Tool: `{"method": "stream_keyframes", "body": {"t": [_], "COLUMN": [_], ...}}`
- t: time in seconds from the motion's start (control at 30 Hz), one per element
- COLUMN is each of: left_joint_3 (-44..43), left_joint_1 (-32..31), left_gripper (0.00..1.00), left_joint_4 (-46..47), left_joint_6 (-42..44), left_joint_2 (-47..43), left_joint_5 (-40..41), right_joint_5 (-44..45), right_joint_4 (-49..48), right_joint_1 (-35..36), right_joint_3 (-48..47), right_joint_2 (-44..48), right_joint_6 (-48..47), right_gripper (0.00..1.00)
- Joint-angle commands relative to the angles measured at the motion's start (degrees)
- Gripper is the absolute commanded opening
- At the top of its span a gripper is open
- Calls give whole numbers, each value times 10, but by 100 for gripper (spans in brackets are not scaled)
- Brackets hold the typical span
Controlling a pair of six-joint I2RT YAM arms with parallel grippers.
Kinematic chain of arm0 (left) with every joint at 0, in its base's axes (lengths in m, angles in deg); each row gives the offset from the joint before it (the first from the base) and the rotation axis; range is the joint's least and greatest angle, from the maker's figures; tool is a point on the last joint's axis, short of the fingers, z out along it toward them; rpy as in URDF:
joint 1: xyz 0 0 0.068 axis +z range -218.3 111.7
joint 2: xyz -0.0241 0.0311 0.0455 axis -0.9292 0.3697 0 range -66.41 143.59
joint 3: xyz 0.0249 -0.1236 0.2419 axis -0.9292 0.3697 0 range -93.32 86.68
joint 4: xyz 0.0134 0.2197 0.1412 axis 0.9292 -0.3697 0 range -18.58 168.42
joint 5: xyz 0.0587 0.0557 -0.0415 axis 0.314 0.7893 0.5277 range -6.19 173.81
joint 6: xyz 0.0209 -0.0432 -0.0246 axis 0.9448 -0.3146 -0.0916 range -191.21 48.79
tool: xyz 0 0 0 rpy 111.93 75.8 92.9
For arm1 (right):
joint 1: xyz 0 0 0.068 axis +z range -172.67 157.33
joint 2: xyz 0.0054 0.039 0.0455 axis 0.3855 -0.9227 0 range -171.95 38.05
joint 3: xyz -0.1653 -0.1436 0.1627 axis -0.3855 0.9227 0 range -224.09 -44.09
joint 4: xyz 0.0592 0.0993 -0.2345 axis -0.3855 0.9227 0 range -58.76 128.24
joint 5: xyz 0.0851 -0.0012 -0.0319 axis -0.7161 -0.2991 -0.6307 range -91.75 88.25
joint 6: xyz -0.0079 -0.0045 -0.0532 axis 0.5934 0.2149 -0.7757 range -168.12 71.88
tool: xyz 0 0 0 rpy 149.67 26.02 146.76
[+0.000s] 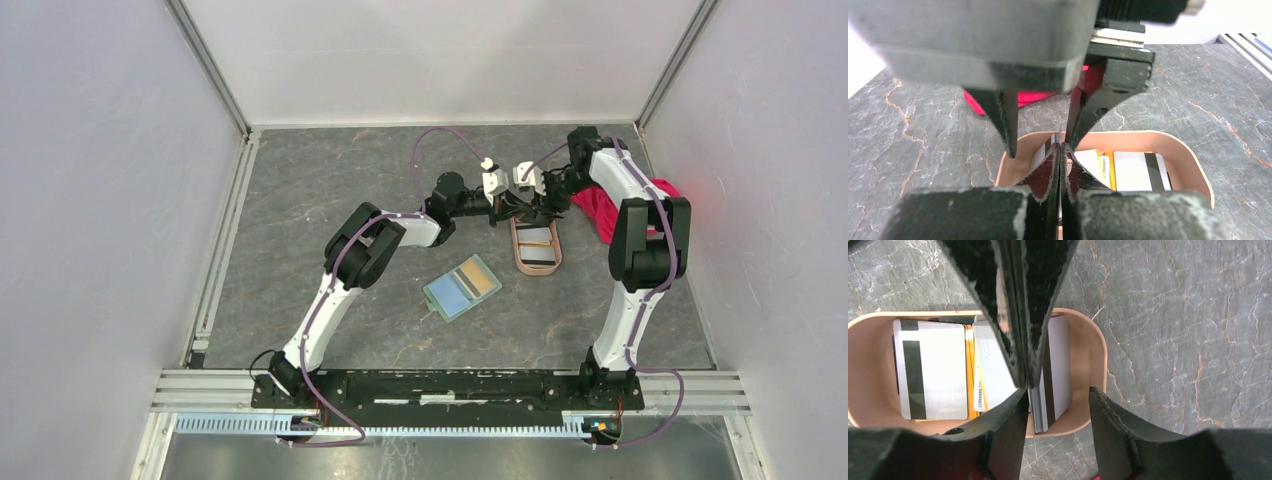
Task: Put the credit cards into the card holder
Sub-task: Pick up the credit card from the storage box.
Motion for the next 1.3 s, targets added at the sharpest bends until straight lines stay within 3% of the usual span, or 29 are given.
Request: {"method": "stream_keyframes", "body": {"t": [0.0, 0.4, 0.5, 0.67, 0.93, 1.27], "left_joint_3": [-8, -14, -22, -30, -4, 60], "left_joint_1": [4, 8, 11, 18, 21, 28], "left_gripper": [2, 2, 2, 3, 42, 62], "left_joint_4": [43, 42, 39, 49, 122, 144], "left_joint_6": [-30, -52, -65, -95, -157, -169], "left_joint_2": [13, 16, 20, 28, 14, -49], "left_joint_5": [2, 28, 34, 48, 69, 97], "right_joint_5": [-66, -91, -90, -80, -74, -77], "right_joint_4": [103, 114, 106, 97, 125, 147], "right_joint_1": [-10, -10, -11, -11, -10, -10], "right_joint_3": [-27, -41, -58, -89, -100, -83], "right_joint_2": [12, -5, -19, -41, -42, -28], "right_joint_6": [-130, -117, -96, -63, -80, -99], "right_gripper": [50, 7, 1, 0, 0, 0]}}
